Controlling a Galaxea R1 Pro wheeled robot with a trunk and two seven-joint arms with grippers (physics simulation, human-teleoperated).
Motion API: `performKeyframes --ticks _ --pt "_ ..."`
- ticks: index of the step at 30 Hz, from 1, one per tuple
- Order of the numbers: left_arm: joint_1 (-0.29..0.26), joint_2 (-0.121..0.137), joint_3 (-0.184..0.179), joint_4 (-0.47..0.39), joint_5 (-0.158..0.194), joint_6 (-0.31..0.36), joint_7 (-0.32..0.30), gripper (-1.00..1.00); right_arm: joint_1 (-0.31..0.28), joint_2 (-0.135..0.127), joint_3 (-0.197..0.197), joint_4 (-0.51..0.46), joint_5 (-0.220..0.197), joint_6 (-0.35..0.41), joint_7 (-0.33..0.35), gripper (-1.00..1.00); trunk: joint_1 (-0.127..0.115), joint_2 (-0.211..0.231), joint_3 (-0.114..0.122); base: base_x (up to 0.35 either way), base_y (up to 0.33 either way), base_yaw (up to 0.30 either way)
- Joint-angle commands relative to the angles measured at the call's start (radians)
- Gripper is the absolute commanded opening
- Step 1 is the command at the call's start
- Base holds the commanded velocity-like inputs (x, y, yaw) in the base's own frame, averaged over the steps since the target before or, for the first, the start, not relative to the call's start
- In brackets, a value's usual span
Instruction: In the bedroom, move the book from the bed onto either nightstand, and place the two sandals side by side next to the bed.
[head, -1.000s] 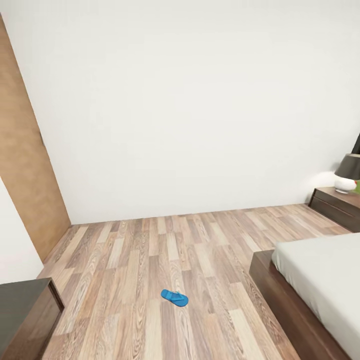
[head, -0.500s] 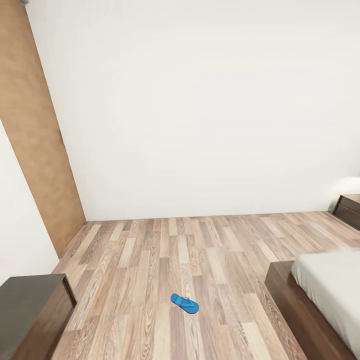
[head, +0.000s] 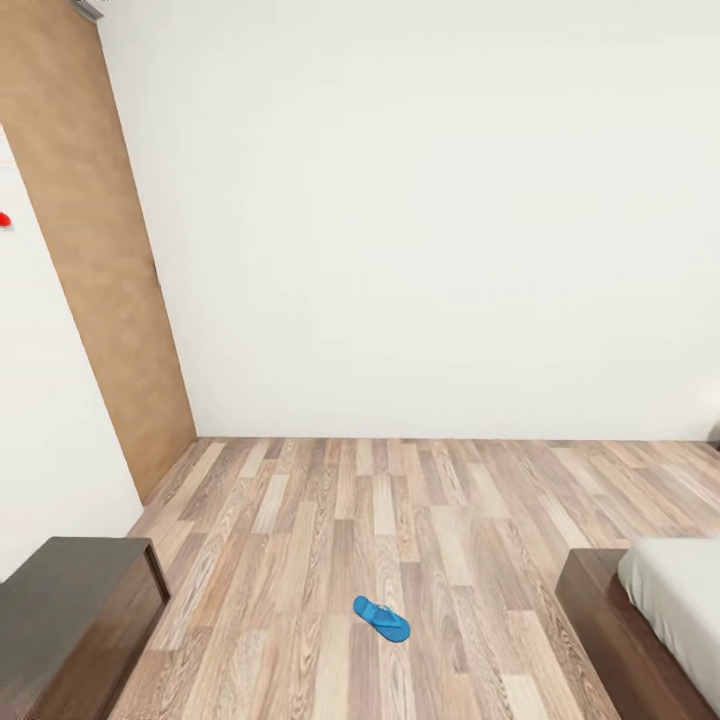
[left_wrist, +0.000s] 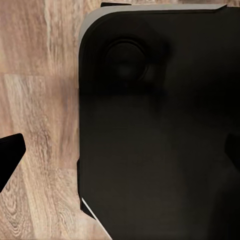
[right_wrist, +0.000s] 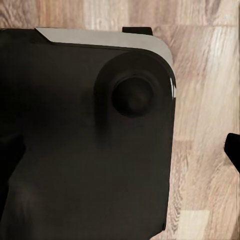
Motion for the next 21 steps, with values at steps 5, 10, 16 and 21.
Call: performKeyframes --ticks 5,10,16,21 --pt "0.0 0.0 0.004 -0.002 0.0 -0.001 0.001 1.0 -0.001 0.0 0.0 0.001 0.0 -0.001 -0.001 1.0 0.0 0.0 -0.001 0.11 -0.121 0.177" --pt "0.0 0.0 0.004 -0.002 0.0 -0.001 0.001 1.0 -0.001 0.0 0.0 0.0 0.0 -0.001 -0.001 1.0 0.0 0.0 -0.001 0.12 -0.117 0.177" --pt "0.0 0.001 0.004 -0.002 0.0 -0.002 0.001 1.0 -0.001 0.0 0.0 0.0 0.0 -0.001 -0.001 1.0 0.0 0.0 -0.001 0.125 -0.117 0.177" --pt "0.0 0.001 0.004 -0.003 0.0 -0.002 0.0 1.0 -0.001 0.001 0.0 0.0 0.0 -0.001 -0.001 1.0 0.0 0.0 -0.001 0.128 -0.116 0.177"
